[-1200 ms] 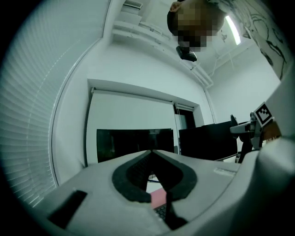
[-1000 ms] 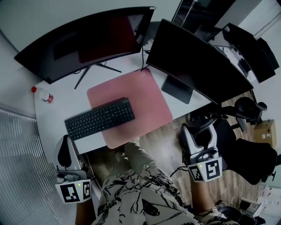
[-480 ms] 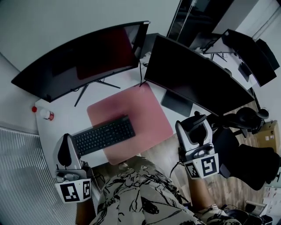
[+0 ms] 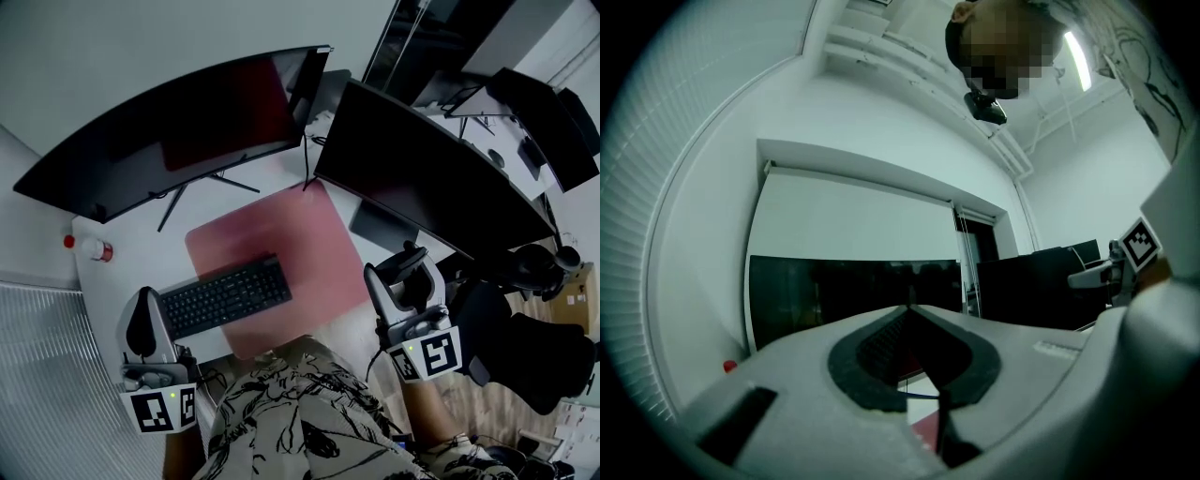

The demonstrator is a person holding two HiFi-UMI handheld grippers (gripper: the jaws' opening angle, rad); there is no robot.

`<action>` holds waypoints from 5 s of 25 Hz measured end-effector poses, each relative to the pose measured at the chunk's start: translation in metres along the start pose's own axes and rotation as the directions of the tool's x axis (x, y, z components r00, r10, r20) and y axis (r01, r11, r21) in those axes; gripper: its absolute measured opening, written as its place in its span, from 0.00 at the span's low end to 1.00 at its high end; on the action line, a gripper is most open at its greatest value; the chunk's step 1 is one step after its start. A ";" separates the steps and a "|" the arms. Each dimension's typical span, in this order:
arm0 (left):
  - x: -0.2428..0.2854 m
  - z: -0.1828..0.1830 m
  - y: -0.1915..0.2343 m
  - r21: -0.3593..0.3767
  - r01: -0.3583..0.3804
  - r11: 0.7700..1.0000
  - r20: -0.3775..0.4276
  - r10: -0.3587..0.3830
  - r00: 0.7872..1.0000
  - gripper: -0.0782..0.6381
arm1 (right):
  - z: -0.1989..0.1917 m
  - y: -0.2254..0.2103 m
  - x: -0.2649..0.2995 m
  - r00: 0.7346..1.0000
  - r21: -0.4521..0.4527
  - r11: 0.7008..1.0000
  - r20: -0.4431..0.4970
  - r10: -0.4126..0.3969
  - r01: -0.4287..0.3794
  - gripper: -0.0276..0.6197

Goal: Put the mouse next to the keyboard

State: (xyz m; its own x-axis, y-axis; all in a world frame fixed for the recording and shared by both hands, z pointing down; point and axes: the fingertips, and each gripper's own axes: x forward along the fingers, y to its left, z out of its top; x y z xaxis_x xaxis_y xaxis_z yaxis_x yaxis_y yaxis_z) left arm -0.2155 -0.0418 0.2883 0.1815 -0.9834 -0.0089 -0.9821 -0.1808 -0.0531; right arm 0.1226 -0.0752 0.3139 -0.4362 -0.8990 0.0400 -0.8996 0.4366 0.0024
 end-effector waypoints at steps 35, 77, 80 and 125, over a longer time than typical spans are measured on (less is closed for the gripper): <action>0.020 -0.039 -0.001 0.011 0.018 1.000 -0.101 -0.017 0.995 0.11 | -0.266 0.058 0.080 0.841 -0.022 0.983 -0.522 0.146 -0.184 0.51; 0.019 -0.045 0.006 -0.002 -0.006 1.000 -0.122 0.005 0.993 0.11 | -0.357 0.065 0.090 0.648 0.053 0.998 -0.758 0.065 -0.039 0.51; 0.020 -0.046 0.005 -0.004 -0.005 1.000 -0.123 0.005 0.992 0.11 | -0.358 0.065 0.093 0.662 0.039 0.999 -0.747 0.050 -0.032 0.51; 0.024 -0.031 0.002 -0.012 -0.008 1.000 -0.079 0.007 0.997 0.11 | -0.360 0.067 0.092 0.723 0.050 0.997 -0.687 0.071 -0.051 0.59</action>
State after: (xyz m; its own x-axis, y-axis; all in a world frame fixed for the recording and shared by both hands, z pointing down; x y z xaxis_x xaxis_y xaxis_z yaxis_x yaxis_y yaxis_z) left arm -0.2148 -0.0658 0.3185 0.1701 -0.9830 0.0693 -0.9840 -0.1732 -0.0408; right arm 0.0294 -0.1160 0.6771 -0.3659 -0.5948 0.7158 -0.8761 0.4796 -0.0493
